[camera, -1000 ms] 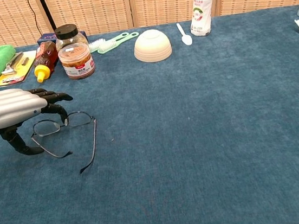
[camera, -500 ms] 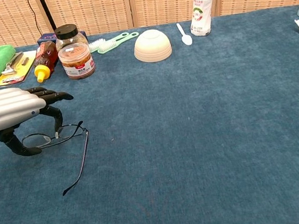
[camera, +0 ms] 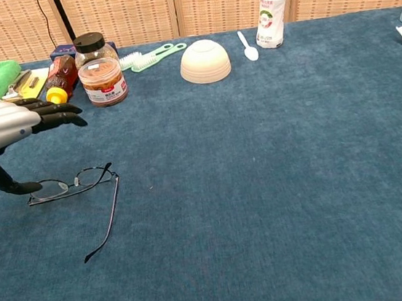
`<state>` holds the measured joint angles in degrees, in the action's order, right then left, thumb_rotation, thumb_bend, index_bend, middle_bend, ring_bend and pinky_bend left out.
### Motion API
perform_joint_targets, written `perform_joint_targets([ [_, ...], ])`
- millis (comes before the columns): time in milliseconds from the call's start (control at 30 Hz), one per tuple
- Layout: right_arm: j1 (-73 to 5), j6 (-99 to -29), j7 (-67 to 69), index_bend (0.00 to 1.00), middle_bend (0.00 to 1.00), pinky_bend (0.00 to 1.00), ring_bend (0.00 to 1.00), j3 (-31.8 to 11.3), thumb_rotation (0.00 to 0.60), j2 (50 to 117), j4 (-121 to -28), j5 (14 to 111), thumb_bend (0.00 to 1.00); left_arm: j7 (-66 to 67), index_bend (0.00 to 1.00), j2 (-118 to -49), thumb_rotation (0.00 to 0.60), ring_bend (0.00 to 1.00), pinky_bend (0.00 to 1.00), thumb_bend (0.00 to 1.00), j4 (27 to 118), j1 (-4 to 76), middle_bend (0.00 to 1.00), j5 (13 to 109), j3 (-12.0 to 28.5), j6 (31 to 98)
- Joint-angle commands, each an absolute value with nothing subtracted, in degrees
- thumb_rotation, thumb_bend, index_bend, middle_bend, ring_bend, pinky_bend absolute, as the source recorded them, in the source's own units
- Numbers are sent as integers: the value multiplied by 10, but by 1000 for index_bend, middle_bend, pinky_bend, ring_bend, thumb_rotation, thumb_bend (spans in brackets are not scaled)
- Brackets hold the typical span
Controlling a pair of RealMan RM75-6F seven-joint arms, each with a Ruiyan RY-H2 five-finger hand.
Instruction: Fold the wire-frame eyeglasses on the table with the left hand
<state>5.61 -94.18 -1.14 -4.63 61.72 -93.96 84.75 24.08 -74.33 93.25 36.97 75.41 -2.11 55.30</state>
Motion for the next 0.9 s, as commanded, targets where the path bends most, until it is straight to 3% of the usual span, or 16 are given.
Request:
perform_joint_targets([
  [33,56,-942,-11,296,103,255,161,-46,600,617,-940,849,14,251,26,-729,588,0,0,235,947,365,0,748,-27,549],
  [400,55,-942,-7,296,103,255,161,-44,600,618,-936,855,13,295,0,-754,584,0,0,235,924,358,0,725,-35,543],
  [900,61,-946,-3,297,103,255,161,-41,600,616,-936,852,13,360,0,-847,584,0,0,234,825,393,0,669,12,524],
])
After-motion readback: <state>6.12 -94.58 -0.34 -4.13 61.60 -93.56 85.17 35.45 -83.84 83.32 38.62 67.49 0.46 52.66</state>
